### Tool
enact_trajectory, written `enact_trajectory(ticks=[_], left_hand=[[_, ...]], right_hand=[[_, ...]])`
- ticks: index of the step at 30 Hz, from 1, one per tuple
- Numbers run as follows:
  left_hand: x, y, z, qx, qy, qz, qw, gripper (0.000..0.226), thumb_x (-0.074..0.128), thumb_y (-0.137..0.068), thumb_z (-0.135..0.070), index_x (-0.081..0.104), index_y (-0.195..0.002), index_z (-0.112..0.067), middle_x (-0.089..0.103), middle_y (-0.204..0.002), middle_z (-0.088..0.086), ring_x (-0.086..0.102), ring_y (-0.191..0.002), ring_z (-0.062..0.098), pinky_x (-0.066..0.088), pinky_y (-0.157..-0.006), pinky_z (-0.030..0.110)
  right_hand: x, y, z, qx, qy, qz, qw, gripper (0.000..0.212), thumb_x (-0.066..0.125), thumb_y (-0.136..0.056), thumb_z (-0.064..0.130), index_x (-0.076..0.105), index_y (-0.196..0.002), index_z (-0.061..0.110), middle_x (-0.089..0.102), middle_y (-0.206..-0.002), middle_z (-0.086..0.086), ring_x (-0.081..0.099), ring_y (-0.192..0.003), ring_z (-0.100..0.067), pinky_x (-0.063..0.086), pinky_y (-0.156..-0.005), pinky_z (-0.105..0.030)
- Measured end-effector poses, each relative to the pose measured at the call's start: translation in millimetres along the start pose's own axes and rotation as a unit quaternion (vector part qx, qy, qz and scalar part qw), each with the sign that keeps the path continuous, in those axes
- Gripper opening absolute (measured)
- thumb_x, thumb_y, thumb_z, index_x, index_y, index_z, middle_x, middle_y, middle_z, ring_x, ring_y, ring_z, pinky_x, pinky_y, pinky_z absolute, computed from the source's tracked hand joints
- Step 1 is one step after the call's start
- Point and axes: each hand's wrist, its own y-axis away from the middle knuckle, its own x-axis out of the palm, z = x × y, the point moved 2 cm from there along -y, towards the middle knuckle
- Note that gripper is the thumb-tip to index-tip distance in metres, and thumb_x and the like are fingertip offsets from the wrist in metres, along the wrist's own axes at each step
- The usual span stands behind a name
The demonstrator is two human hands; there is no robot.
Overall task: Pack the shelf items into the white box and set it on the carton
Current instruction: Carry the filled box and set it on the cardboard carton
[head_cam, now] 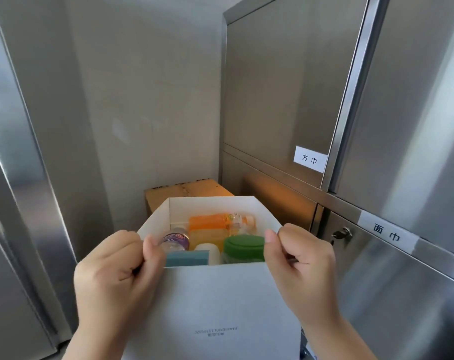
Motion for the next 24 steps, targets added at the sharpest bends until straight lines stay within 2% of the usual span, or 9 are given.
enact_trajectory(ticks=[4, 8, 12, 16, 19, 21, 24], left_hand=[[0, 3, -11, -0.028, -0.007, 0.009, 1.000, 0.056, 0.036, -0.094, -0.019, 0.035, -0.040, -0.005, 0.022, -0.051, -0.002, 0.025, -0.051, 0.018, 0.022, -0.045, 0.030], [10, 2, -24, -0.022, -0.017, -0.013, 1.000, 0.055, 0.037, -0.094, -0.016, 0.035, -0.040, -0.006, 0.021, -0.051, -0.002, 0.025, -0.051, 0.018, 0.022, -0.045, 0.031], [30, 1, -24, -0.009, -0.028, -0.048, 0.998, 0.058, 0.037, -0.096, -0.019, 0.033, -0.040, -0.007, 0.021, -0.051, -0.005, 0.023, -0.052, 0.015, 0.022, -0.045, 0.024], [62, 15, -24, 0.018, -0.016, -0.035, 0.999, 0.060, 0.035, -0.099, -0.026, 0.039, -0.042, -0.008, 0.021, -0.062, -0.016, 0.030, -0.057, -0.001, 0.027, -0.055, 0.001], [82, 30, -18, 0.024, -0.007, -0.016, 1.000, 0.062, 0.036, -0.100, -0.027, 0.041, -0.041, -0.007, 0.027, -0.060, -0.012, 0.031, -0.060, -0.002, 0.027, -0.060, -0.003], [94, 39, -12, 0.027, -0.006, 0.002, 1.000, 0.062, 0.036, -0.100, -0.027, 0.043, -0.041, -0.007, 0.036, -0.052, -0.007, 0.033, -0.061, -0.005, 0.028, -0.060, -0.003], [109, 48, -4, 0.028, -0.012, 0.015, 0.999, 0.064, 0.033, -0.100, -0.029, 0.044, -0.041, -0.007, 0.045, -0.046, 0.004, 0.027, -0.060, 0.000, 0.029, -0.060, -0.003]], right_hand=[[-4, -6, -10, -0.028, -0.046, 0.007, 0.999, 0.040, 0.048, -0.093, 0.018, 0.023, -0.064, 0.029, 0.019, -0.059, 0.018, 0.022, -0.051, -0.001, 0.019, -0.054, -0.009], [-9, -12, -25, -0.037, -0.067, 0.004, 0.997, 0.041, 0.047, -0.093, 0.016, 0.023, -0.060, 0.022, 0.019, -0.057, 0.013, 0.020, -0.051, -0.003, 0.019, -0.054, -0.011], [-10, -22, -46, -0.056, -0.065, 0.013, 0.996, 0.042, 0.047, -0.093, 0.016, 0.023, -0.060, 0.022, 0.018, -0.058, 0.017, 0.021, -0.051, -0.001, 0.018, -0.054, -0.009], [-8, -9, -78, -0.045, -0.056, 0.025, 0.997, 0.041, 0.046, -0.095, 0.019, 0.023, -0.061, 0.023, 0.018, -0.060, 0.020, 0.023, -0.051, 0.002, 0.018, -0.054, -0.007], [-7, 4, -103, -0.035, -0.043, 0.025, 0.998, 0.045, 0.044, -0.096, 0.023, 0.026, -0.055, 0.020, 0.021, -0.059, 0.016, 0.024, -0.052, 0.003, 0.019, -0.054, -0.008], [-3, 13, -116, -0.032, -0.025, 0.032, 0.999, 0.049, 0.045, -0.096, 0.023, 0.030, -0.051, 0.013, 0.025, -0.055, 0.011, 0.024, -0.051, 0.001, 0.021, -0.050, -0.013], [5, 20, -130, -0.033, 0.005, 0.038, 0.999, 0.051, 0.044, -0.096, 0.023, 0.032, -0.048, 0.009, 0.029, -0.049, 0.003, 0.025, -0.049, -0.006, 0.022, -0.045, -0.020]])
